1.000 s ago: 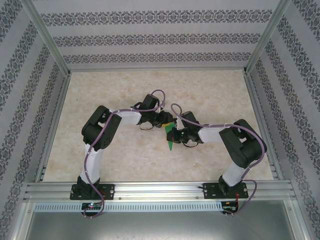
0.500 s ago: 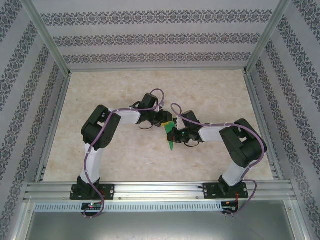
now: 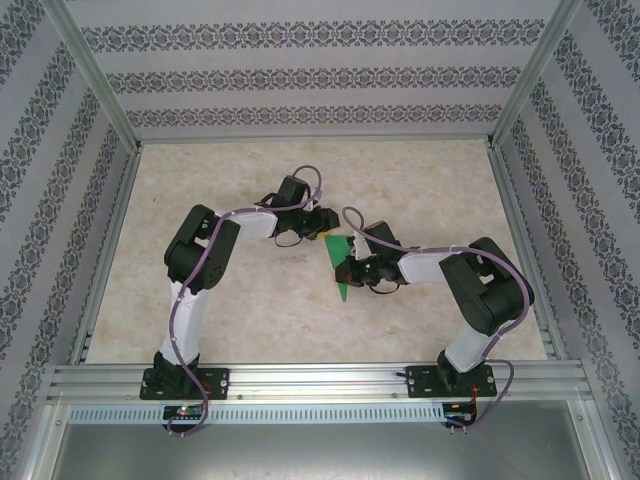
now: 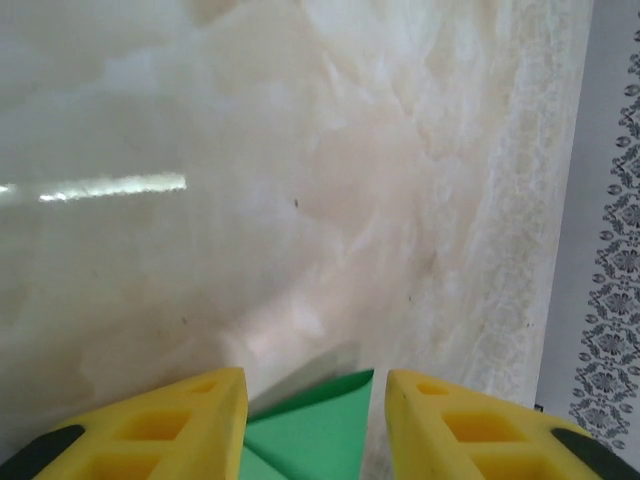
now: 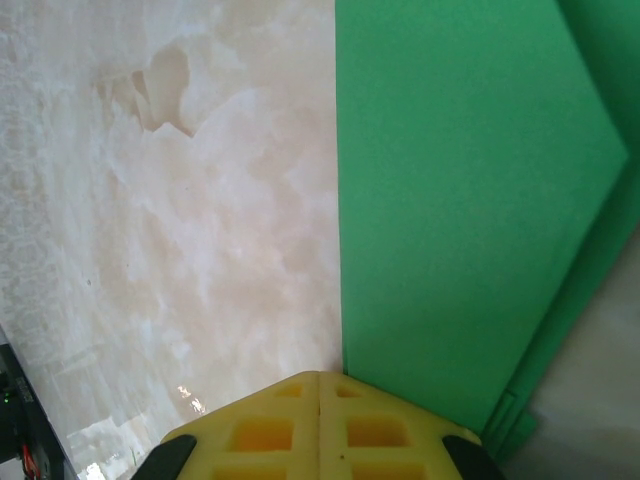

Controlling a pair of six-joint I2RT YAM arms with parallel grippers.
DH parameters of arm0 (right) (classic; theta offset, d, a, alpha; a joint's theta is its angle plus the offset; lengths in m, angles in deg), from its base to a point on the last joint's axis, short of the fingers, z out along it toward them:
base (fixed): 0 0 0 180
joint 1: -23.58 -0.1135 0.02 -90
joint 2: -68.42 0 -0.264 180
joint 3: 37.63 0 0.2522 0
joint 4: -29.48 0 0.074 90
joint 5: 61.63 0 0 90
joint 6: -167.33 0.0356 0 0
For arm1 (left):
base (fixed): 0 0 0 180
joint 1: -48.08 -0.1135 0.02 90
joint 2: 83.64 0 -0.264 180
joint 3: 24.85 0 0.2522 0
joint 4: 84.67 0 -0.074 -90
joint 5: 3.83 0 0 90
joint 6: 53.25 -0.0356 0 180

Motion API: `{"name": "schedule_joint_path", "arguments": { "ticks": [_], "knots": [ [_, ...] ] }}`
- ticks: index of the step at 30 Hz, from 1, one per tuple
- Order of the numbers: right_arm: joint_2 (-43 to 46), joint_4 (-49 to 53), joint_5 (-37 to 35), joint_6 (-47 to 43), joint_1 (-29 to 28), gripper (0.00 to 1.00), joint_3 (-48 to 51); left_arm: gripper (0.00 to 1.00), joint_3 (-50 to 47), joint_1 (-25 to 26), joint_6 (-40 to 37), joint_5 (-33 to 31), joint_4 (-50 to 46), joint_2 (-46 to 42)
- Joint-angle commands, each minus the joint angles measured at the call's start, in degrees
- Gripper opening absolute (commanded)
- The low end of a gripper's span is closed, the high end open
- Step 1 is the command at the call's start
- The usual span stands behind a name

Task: Fold a paper plane with a square sheet of paper (pick it up from the middle)
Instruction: Fold the wing for the fifth time at the center of the table.

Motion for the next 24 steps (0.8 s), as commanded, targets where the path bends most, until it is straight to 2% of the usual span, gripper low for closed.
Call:
{"name": "schedule_joint_path", "arguments": {
  "ticks": [1, 6, 10, 15, 19, 24],
  "knots": [
    [-3.3, 12.4, -2.7, -1.6, -0.1, 0.0, 3.9, 0.43, 3.7, -2.2, -3.1, -2.5, -3.4, 2.6],
    [-3.6, 12.4, -2.0, -2.2, 0.0, 0.0, 3.4, 0.43, 8.1, -3.4, -4.9, -2.2, -7.5, 1.5],
    [-4.4, 12.8, -1.8, -3.1, 0.1, 0.0, 2.4, 0.44, 6.1, -3.4, -4.9, -1.7, -7.3, -3.1],
    [-5.6, 11.0, 1.2, -4.6, 0.1, 0.0, 1.7, 0.4, -4.1, -3.1, -2.9, -2.2, -4.0, -12.5],
    [-7.0, 9.9, 4.7, -6.9, -0.6, 0.0, 0.3, 0.37, -14.4, -1.9, 0.0, -5.4, -0.4, -20.4],
    [-8.0, 10.5, 7.2, -9.8, -1.4, 0.0, -1.6, 0.36, -22.6, -0.1, 3.1, -7.0, 1.7, -26.7]
  ]
}}
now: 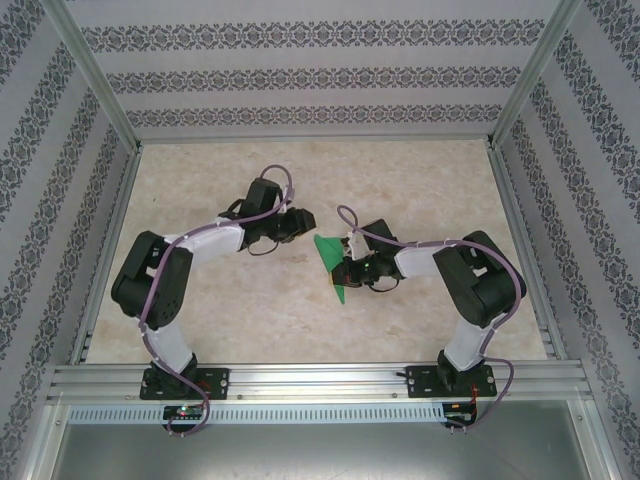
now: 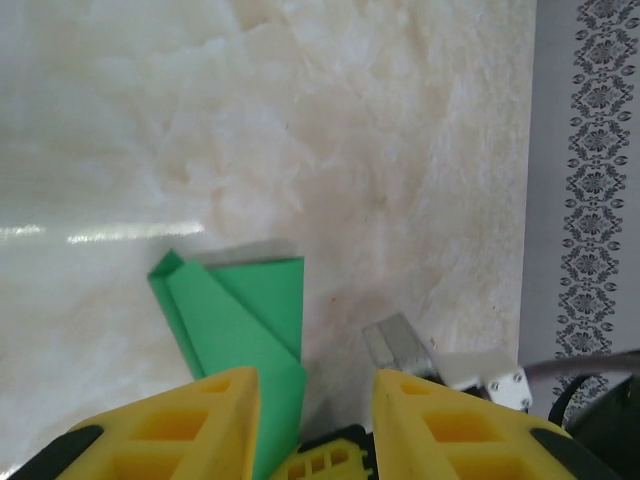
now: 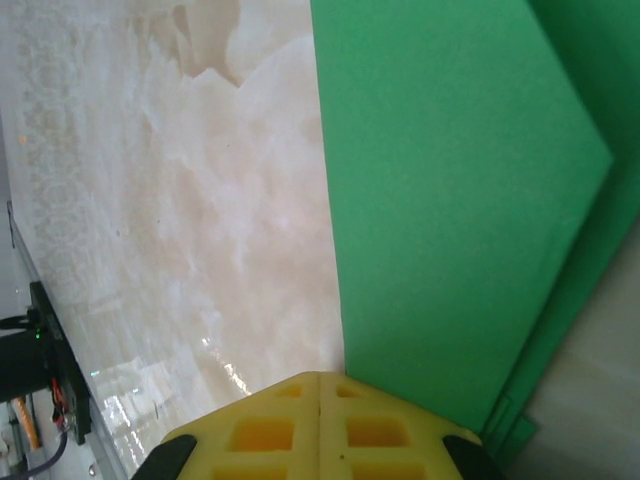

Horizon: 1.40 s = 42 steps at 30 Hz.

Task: Fold a paper plane with a square sheet of paper (pick it up from the middle)
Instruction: Fold the wing for the fifth time at the center of the table.

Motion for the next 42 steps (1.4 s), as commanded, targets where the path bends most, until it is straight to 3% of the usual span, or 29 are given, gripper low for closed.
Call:
{"name": "schedule_joint_path", "arguments": {
  "ticks": [1, 6, 20, 30, 42],
  "knots": [
    [-4.3, 7.9, -1.1, -3.9, -2.1, 0.0, 1.5, 0.35, -3.4, 2.1, 2.6, -2.0, 3.2, -2.4],
    [-5.0, 8.1, -0.9, -4.8, -2.0, 0.0, 0.8, 0.33, -3.7, 5.6, 2.7, -2.3, 3.5, -0.8],
    [-4.7, 5.5, -2.0, -2.1, -1.7, 0.0, 2.1, 0.23, -1.3, 7.4, 9.9, -0.1, 15.9, 10.5],
    [-4.9, 5.2, -2.7, -1.6, -1.7, 0.0, 2.5, 0.08, 1.0, 7.2, 8.9, -3.4, 9.7, 14.3],
    [-5.3, 5.9, -3.4, -1.8, -1.5, 0.0, 3.7, 0.07, 4.0, 5.0, 2.9, -5.3, 5.2, 15.2]
  ]
}}
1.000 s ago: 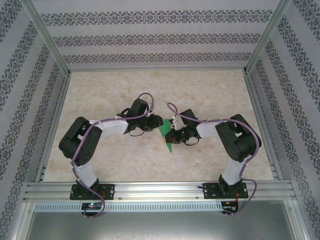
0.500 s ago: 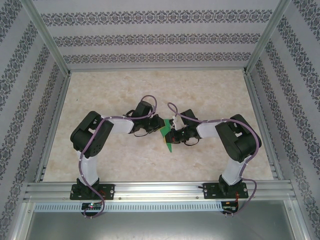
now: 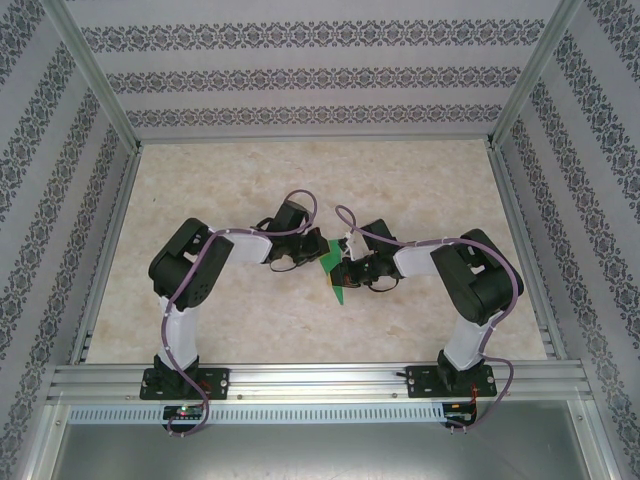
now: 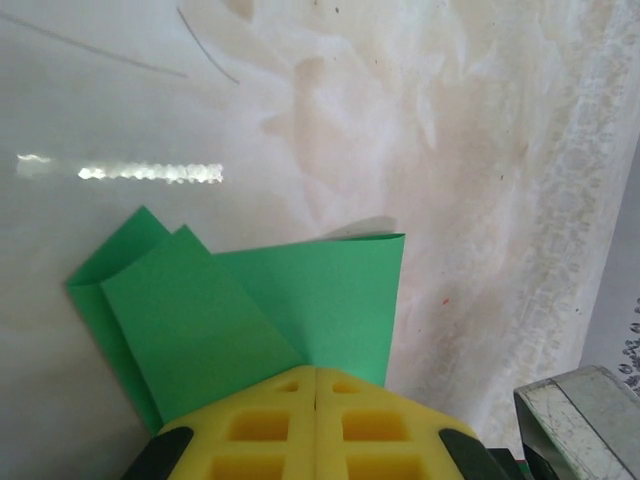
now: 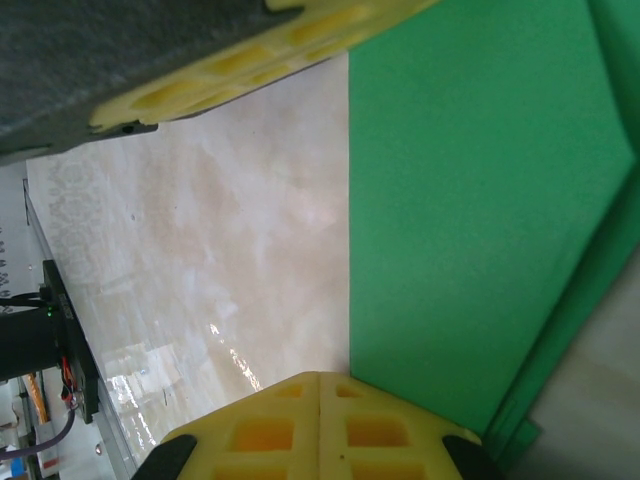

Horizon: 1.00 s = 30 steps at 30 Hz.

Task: Fold a paper plane with a square sheet of paper (pick it up from the middle)
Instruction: Fold the wing for the fifth time at the center of the table.

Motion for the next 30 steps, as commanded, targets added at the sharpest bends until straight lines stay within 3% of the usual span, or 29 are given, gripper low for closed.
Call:
{"name": "schedule_joint_path", "arguments": {
  "ticks": [1, 15, 30],
  "knots": [
    [-4.2, 6.7, -5.3, -0.4, -1.6, 0.0, 3.8, 0.07, 3.2, -1.5, -4.6, -2.5, -4.1, 1.2],
    [-2.7, 7.4, -5.9, -0.3, -1.5, 0.0, 4.1, 0.1, 6.1, -7.2, -8.3, 1.6, -3.8, 3.3],
    [-4.0, 7.4, -6.2, -0.2, -1.4, 0.0, 3.0, 0.14, -0.7, -5.7, -6.4, 2.9, -2.6, -9.4]
  ]
}}
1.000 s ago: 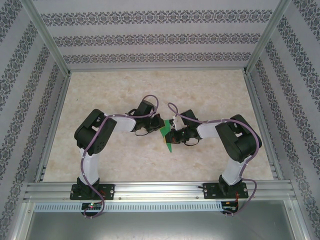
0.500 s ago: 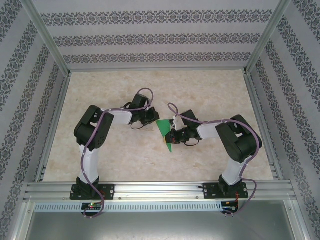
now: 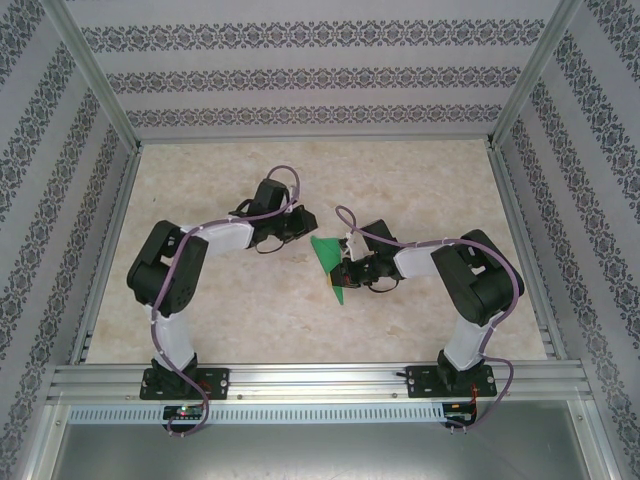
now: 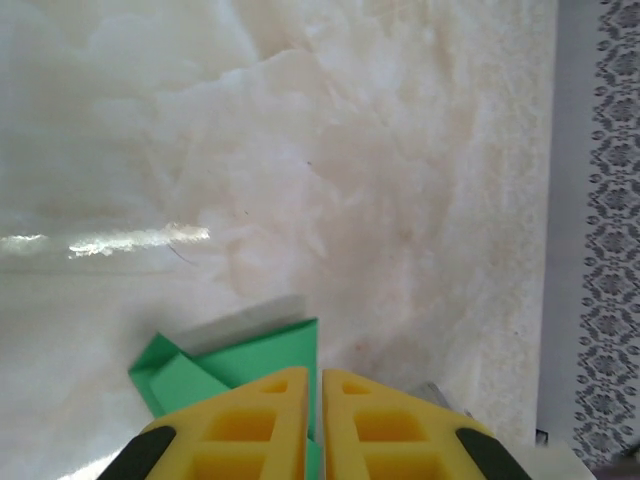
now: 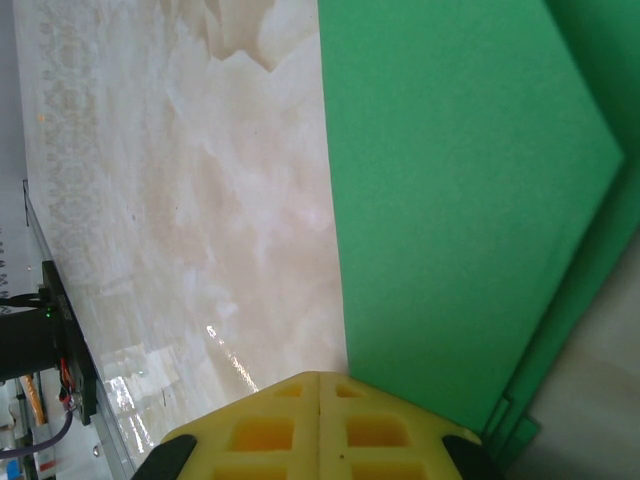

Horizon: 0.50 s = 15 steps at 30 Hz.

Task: Fold a paper plane with a square sheet of paper (pick it up from the middle)
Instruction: Fold the wing for the fifth time at the center of the table.

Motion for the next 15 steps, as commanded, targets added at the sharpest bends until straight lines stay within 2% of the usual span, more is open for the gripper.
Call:
{"name": "schedule_joint_path", "arguments": {
  "ticks": [1, 8, 11, 15],
  "knots": [
    [-4.5, 8.0, -5.6, -0.3, -1.4, 0.0, 2.5, 0.13, -2.8, 0.9, 0.8, 0.1, 1.0, -2.3],
    [-4.3, 6.3, -4.8, 0.1, -1.3, 0.0, 4.2, 0.13, -6.7, 5.1, 4.1, -4.0, 0.9, -5.7],
    [-3.5, 7.6, -6.1, -0.1, -1.3, 0.0, 4.1, 0.13, -8.5, 7.8, 5.3, -8.2, 0.9, -8.2],
    [-2.4, 6.8, -8.3, -0.2, -1.2, 0.0, 4.6, 0.13, -10.3, 9.7, 7.7, -10.3, 1.9, -10.2]
  ]
}}
